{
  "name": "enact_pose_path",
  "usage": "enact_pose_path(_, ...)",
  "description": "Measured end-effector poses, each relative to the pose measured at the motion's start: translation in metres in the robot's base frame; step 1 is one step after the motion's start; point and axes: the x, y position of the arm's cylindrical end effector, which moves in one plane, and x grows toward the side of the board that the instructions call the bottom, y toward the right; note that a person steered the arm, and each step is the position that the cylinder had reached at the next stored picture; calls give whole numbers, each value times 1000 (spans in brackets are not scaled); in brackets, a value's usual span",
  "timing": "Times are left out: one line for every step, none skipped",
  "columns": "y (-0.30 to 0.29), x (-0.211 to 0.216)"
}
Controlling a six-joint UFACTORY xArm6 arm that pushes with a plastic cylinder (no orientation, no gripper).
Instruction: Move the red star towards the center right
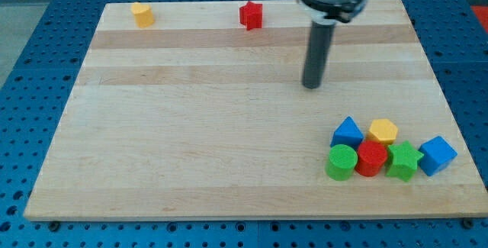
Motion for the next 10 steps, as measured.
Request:
enact_pose_path(-53, -19)
enact_pose_path(-101, -45)
enact_pose_path(-132, -72)
enact_pose_path(-152, -98)
enact_pose_path(-154, -132)
enact_pose_path(-154, -163)
enact_pose_path(-149, -187)
enact_pose_path(-122, -190)
enact_pose_path(-90, -186)
enact_pose_path(-57, -171)
